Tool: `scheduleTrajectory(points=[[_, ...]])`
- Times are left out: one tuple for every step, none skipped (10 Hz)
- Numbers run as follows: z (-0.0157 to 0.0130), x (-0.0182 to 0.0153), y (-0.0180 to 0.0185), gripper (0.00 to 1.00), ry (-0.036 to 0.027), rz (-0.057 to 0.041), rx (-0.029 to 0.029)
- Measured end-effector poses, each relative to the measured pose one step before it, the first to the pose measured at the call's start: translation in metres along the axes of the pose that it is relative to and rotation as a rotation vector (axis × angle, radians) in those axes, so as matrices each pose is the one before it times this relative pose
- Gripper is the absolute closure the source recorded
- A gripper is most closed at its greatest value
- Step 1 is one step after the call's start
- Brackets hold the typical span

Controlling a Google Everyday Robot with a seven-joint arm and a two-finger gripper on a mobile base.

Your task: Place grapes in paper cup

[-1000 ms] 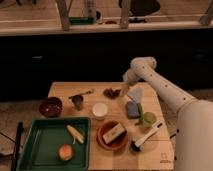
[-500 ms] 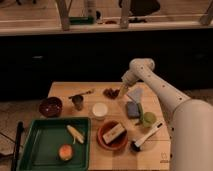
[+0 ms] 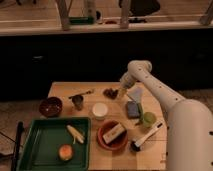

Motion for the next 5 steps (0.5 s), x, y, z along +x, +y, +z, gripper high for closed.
scheduleTrajectory(points=[[-0.00039,-0.00081,-0.00007,0.20,0.00272,-0.00409,-0.00194],[0.00147,-0.00307,0.00039,0.20,0.00442,-0.00860,-0.00548],[0.00346,-0.00561,0.00015,0.20,0.00671,-0.01440,-0.00923],[0.00277,-0.00172,-0.00023,0.20,0.00692,-0.00856,-0.00755],[0.00228,-0.00109,-0.00032,0.20,0.00559,-0.00643,-0.00692]])
